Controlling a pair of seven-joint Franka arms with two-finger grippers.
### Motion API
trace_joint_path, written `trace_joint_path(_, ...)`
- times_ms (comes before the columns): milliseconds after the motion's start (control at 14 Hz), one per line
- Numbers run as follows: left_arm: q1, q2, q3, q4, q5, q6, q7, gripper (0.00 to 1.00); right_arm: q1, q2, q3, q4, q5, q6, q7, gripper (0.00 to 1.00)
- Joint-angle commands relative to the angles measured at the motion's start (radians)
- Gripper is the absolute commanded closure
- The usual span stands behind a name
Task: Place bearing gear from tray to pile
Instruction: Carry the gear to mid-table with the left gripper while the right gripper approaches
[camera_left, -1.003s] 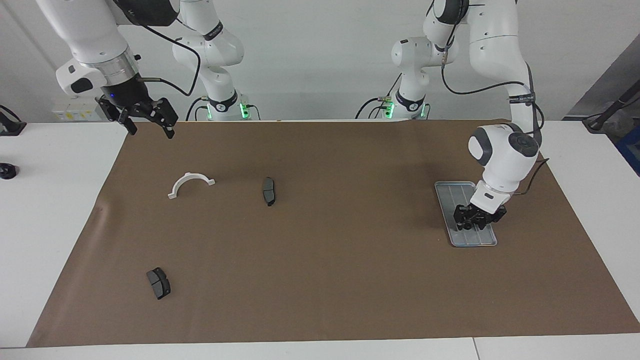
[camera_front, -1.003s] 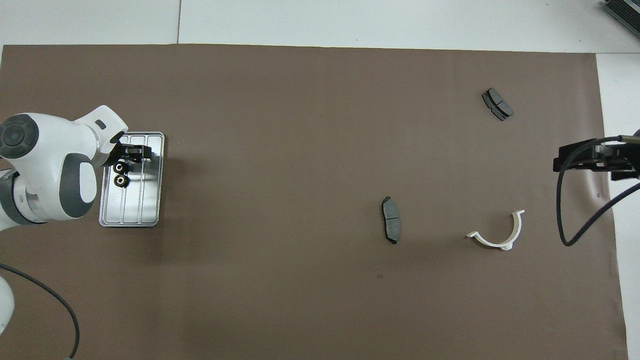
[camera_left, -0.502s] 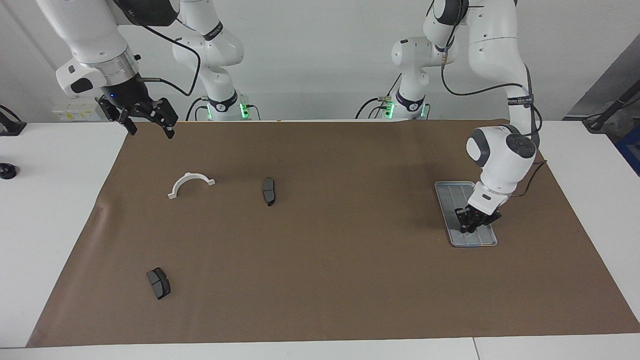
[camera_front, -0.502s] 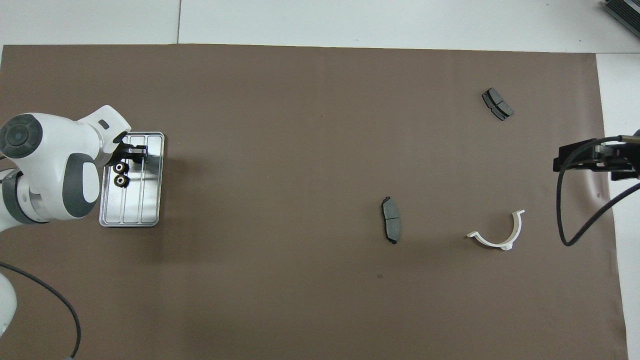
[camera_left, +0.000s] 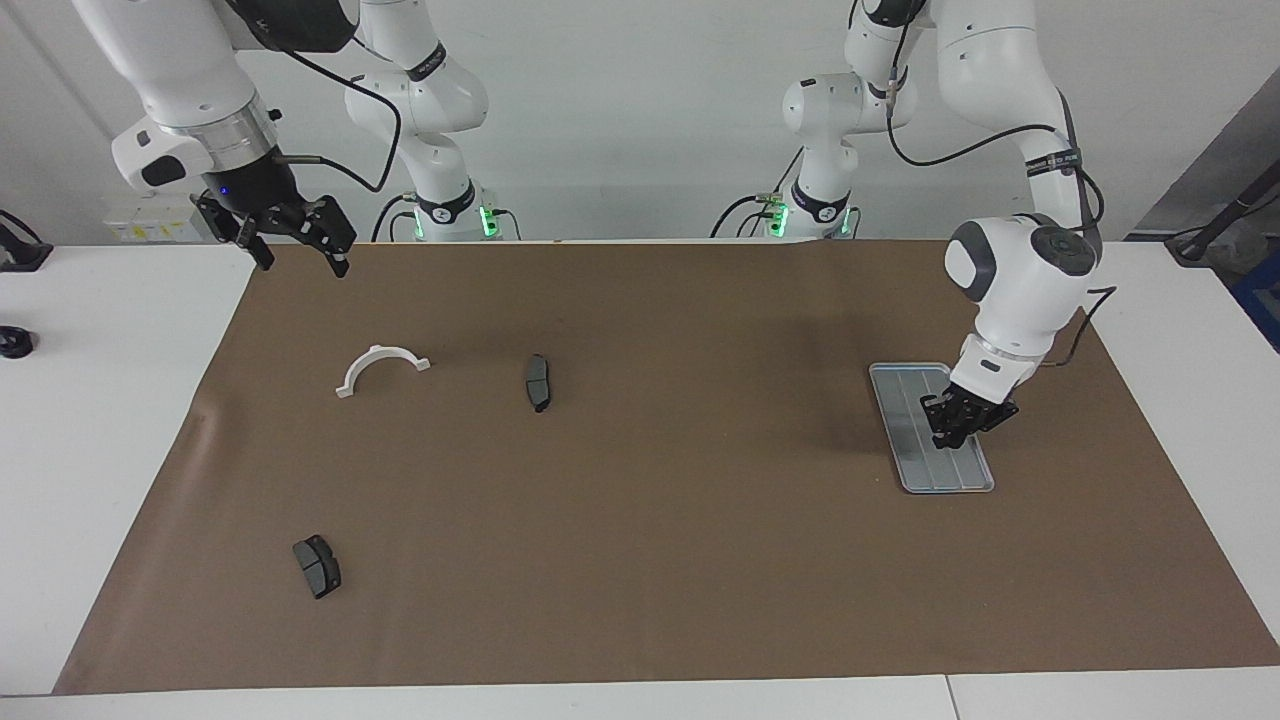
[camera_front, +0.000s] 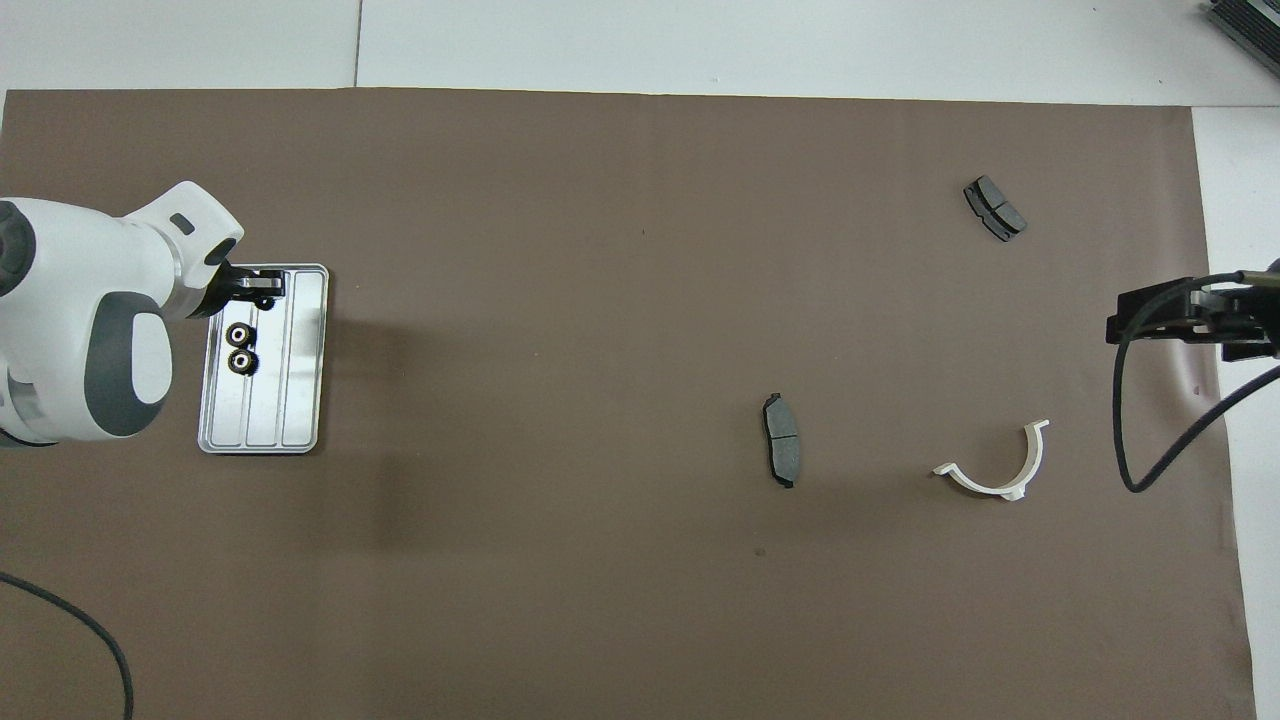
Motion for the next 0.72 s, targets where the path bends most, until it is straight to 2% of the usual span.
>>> trace_joint_path(0, -0.136, 0.014, 0.012, 0.003, 0.014, 0.004, -0.18, 1.0, 0.0, -0.007, 0.002, 0.002, 0.013, -0.018, 0.011, 0.0)
trace_joint_path(143, -0.241, 0.034, 0.014, 0.003, 0.02, 0.006, -0.315, 1.0, 0.0, -0.007, 0.002, 0.002, 0.013, -0.016, 0.011, 0.0)
trace_joint_path(430, -0.41, 0.078, 0.012, 0.015, 0.124, 0.047, -0.602, 1.0, -0.002, -0.007, 0.001, 0.002, 0.013, -0.019, 0.011, 0.0)
trace_joint_path(645, -0.522, 0.106, 0.012, 0.035, 0.124, 0.061, -0.69, 1.0, -0.009, -0.016, 0.002, -0.012, 0.014, -0.003, 0.011, 0.0)
